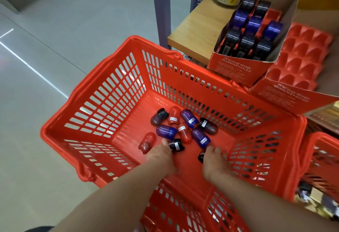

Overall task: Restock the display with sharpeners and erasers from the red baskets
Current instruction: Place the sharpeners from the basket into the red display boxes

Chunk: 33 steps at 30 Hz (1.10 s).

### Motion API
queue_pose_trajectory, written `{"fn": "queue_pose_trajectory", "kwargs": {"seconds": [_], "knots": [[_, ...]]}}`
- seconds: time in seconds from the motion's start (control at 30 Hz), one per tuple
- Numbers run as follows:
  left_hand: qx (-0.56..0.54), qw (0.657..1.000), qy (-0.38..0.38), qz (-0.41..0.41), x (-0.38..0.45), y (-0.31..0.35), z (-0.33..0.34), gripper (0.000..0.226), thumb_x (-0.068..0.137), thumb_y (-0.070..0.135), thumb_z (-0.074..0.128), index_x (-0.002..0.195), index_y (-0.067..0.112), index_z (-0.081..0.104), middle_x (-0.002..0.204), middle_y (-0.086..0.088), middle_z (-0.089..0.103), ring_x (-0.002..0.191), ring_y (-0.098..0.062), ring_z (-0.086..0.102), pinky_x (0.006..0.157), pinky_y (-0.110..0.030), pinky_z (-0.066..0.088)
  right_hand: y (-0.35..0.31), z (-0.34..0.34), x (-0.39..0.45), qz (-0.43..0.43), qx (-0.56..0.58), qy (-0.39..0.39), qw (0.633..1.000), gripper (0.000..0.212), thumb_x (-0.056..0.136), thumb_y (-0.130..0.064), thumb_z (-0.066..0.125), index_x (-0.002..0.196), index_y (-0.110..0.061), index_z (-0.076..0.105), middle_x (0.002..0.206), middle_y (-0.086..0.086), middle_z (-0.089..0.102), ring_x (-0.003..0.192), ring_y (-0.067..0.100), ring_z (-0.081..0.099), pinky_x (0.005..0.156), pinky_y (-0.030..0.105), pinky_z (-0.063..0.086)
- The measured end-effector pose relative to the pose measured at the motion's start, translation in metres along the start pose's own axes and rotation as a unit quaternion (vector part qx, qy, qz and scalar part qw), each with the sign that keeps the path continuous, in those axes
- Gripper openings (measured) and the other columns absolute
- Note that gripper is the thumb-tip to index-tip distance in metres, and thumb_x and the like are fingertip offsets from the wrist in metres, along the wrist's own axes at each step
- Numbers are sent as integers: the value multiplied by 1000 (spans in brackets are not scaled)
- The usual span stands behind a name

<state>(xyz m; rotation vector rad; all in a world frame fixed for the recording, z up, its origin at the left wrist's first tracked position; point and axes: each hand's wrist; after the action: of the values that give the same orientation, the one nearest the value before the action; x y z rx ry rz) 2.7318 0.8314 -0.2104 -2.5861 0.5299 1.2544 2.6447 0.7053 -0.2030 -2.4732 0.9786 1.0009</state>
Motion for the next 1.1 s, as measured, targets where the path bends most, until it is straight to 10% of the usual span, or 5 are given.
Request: {"fn": "queue_pose_trajectory", "kwargs": {"seconds": [0.27,0.4,0.67,0.97,1.1], "knots": [[-113,994,-2,-11,3,-28,-22,71,91,25,66,147,6,27,136,-14,52,124,-28,54,103,-32,46,3,-13,-2,-50,21,-3,999,50,92,-7,55,138,-11,37,134,11,47,124,31,51,101,37,44],[-427,904,0,-17,-28,-45,-64,42,84,24,77,116,11,53,99,-9,62,81,-20,68,73,-33,59,2,-43,-26,-40,133,-42,989,46,90,-17,64,132,-14,48,125,13,60,116,30,59,95,34,49],[-673,732,8,112,-167,-29,-150,20,82,14,78,89,10,60,70,-2,73,56,-9,70,46,-19,52,18,-120,-134,-36,674,-136,726,17,88,7,64,97,-8,65,75,5,73,76,23,66,64,38,60],[-812,555,-15,178,-296,-2,-188,14,97,27,60,98,13,63,74,-4,61,64,-14,57,55,-28,54,44,-204,-258,-168,740,-44,650,12,90,0,65,93,-11,60,89,14,72,71,26,73,61,40,60],[-790,562,-9,246,-320,3,-201,21,85,33,73,94,15,67,65,-1,55,53,-10,51,46,-22,45,46,-217,-278,-197,741,13,642,10,93,-7,63,94,-14,56,102,8,64,86,22,69,61,36,59]]}}
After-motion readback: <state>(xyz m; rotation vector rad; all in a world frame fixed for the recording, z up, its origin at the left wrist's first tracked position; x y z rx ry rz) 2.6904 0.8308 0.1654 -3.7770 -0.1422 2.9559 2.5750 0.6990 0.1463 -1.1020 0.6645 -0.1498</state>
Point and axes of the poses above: each hand's wrist, its own x-axis towards the middle knuckle, its own z-axis out of the palm, y = z × x
